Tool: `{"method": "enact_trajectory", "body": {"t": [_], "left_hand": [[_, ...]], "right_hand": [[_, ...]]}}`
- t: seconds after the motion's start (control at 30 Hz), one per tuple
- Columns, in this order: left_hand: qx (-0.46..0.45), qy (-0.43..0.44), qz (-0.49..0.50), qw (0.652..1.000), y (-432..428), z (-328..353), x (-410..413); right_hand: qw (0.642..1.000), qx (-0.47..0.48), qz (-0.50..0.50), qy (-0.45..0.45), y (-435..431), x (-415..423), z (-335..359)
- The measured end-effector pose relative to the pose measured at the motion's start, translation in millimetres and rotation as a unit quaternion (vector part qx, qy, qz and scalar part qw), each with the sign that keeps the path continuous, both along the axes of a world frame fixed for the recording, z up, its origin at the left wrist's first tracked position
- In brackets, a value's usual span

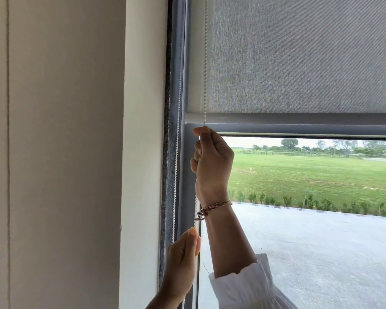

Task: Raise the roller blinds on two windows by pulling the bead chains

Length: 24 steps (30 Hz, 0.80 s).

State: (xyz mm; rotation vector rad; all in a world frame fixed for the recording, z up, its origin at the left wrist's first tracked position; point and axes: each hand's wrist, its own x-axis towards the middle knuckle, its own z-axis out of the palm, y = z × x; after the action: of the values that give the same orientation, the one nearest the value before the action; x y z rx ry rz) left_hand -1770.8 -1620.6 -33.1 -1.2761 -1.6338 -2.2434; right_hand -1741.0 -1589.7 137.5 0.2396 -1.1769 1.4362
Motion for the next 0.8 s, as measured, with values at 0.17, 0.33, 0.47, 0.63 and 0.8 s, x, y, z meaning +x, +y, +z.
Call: {"method": "enact_trajectory", "body": {"t": [0.17,0.33,0.47,0.63,0.8], "left_hand": [[0.005,0.004,-0.003,1.000,-2.1,0.9,-1.3],[0.018,-0.034,-0.045,0.998,0.1,0.3,-5.0],[0.021,-0.020,0.007,1.000,4.4,8.5,0.3],[0.011,-0.010,0.150,0.989,20.4,36.8,11.0],[0.052,0.087,0.300,0.949,46.4,65.4,46.8]], "right_hand": [[1.000,0.000,0.008,-0.005,-3.3,-2.2,0.0],[0.999,-0.013,0.030,-0.026,1.4,-1.9,-5.8],[0.998,-0.022,0.014,-0.050,14.8,2.8,-9.3],[0.981,0.028,-0.087,-0.173,41.6,19.8,-11.2],[0.961,0.024,-0.153,-0.227,76.0,67.3,-16.4]]}}
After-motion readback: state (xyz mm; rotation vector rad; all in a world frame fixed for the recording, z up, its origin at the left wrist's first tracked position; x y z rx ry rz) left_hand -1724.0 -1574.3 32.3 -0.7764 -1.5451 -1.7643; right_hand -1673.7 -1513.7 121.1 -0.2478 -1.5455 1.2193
